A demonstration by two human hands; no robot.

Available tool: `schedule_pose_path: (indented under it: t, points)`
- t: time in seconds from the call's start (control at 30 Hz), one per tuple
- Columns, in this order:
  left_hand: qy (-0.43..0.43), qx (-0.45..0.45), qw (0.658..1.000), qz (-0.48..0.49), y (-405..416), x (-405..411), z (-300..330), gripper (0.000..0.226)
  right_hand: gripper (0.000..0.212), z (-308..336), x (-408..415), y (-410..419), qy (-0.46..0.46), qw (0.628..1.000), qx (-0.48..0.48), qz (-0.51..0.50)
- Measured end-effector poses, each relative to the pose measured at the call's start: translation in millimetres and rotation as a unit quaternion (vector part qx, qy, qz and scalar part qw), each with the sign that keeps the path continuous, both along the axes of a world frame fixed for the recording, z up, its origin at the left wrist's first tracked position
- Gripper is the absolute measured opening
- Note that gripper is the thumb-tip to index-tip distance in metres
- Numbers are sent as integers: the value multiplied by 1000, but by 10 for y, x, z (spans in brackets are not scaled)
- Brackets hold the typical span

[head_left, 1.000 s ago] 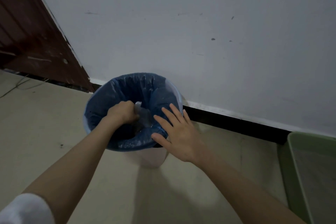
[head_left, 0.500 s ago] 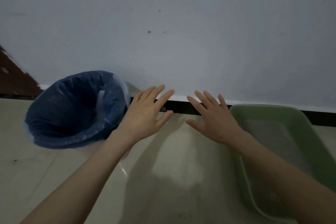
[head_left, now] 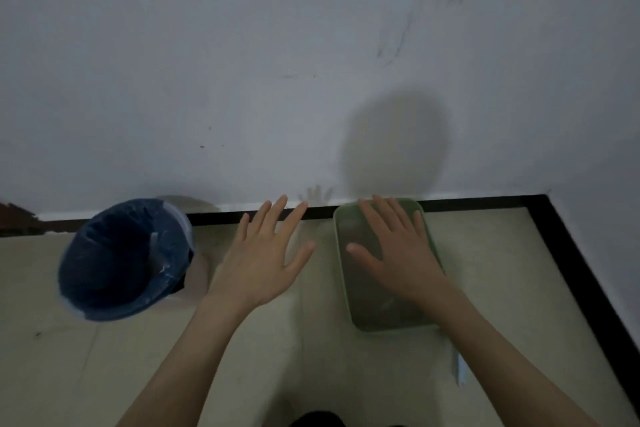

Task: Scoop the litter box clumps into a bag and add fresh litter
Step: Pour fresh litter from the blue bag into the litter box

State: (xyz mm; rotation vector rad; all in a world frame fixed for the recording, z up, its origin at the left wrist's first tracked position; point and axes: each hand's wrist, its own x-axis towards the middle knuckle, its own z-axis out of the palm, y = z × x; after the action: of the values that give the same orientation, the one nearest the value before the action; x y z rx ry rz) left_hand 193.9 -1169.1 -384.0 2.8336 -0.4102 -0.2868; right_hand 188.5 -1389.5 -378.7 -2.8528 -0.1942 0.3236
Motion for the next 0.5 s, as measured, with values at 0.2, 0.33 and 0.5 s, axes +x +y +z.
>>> schedule_pose_path:
  t: [0.2, 0.33, 0.5]
  points:
    - [31, -51, 997, 39, 170, -285, 1378, 80, 88, 1365, -229, 216, 26, 999, 36, -9]
    - [58, -73, 992, 85, 329, -565, 2193, 72, 71, 2183, -400, 412, 81, 996, 37, 8]
    - [56, -84, 984, 146, 494, -978, 2872, 63, 68, 2889, -597, 783, 97, 989, 83, 71]
